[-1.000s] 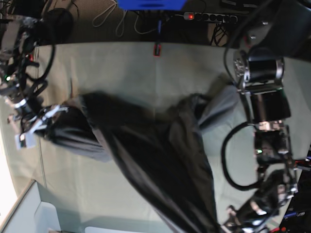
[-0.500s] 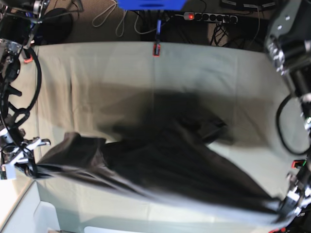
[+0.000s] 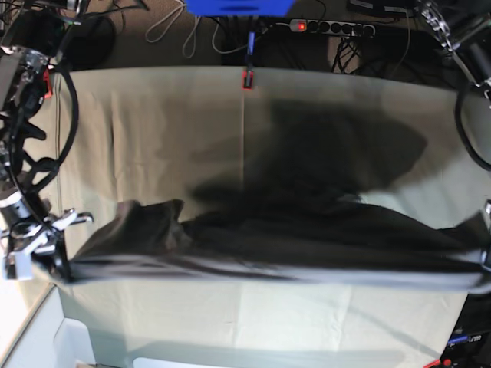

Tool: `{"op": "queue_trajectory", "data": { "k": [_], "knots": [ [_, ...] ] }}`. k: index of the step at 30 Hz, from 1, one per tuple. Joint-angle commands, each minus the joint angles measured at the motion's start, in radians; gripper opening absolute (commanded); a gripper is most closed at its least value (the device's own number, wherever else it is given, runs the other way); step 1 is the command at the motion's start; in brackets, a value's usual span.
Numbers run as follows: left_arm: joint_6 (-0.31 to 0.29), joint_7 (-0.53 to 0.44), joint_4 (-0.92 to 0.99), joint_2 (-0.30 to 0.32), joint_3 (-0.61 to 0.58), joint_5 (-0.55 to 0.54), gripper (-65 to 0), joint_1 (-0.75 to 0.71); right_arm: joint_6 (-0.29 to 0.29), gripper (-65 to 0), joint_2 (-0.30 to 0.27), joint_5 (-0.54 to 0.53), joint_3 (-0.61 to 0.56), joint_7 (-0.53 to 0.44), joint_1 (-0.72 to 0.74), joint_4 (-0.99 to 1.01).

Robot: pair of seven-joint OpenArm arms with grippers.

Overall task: Layout the t-shirt on the table in an organized manner, then fold the t-shirt properly
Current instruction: 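Lift the shirt high with both grippers and fling it onto the table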

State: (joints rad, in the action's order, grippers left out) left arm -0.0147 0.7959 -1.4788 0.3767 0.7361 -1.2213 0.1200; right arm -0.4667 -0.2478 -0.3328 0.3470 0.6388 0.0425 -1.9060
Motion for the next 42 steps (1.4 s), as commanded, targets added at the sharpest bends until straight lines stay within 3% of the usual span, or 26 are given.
{"op": "queue_trajectory", "data": {
  "k": [1,10,18,27,33,36,39,42],
  "knots": [
    [0.009,-0.034,-0.023,0.021,0.006,-0.050,-64.8,0.020,0.010,-65.0,-0.017,0.002,0.008,-0.035,0.027,-0.045],
    [0.009,-0.036,0.020,0.028,0.003,-0.041,-64.8,0.151,0.010,-65.0,-0.018,0.005,0.002,-0.030,0.150,-0.071],
    [0.009,-0.046,0.272,0.040,-0.145,-0.044,-64.8,0.419,0.010,-65.0,-0.023,0.008,0.002,-0.029,0.322,0.066],
    [0.009,-0.048,0.590,-0.086,-0.238,-0.041,-64.8,0.740,0.010,-65.0,-0.126,0.021,0.001,-0.033,0.593,0.334],
    [0.009,-0.049,0.622,-0.106,-0.241,-0.041,-64.8,0.838,0.010,-65.0,-0.164,0.021,0.001,-0.029,0.716,0.366],
    [0.009,-0.048,0.622,-0.106,-0.241,-0.042,-64.8,0.838,0.009,-65.0,-0.166,0.021,0.001,-0.027,0.707,0.343],
    [0.009,-0.046,0.616,-0.106,-0.243,-0.047,-64.8,0.772,0.009,-65.0,-0.161,0.018,0.005,-0.033,0.592,0.296],
    [0.009,-0.040,0.610,-0.106,-0.237,-0.050,-64.8,0.673,0.009,-65.0,-0.114,0.016,0.011,-0.037,0.454,0.234]
  ]
}}
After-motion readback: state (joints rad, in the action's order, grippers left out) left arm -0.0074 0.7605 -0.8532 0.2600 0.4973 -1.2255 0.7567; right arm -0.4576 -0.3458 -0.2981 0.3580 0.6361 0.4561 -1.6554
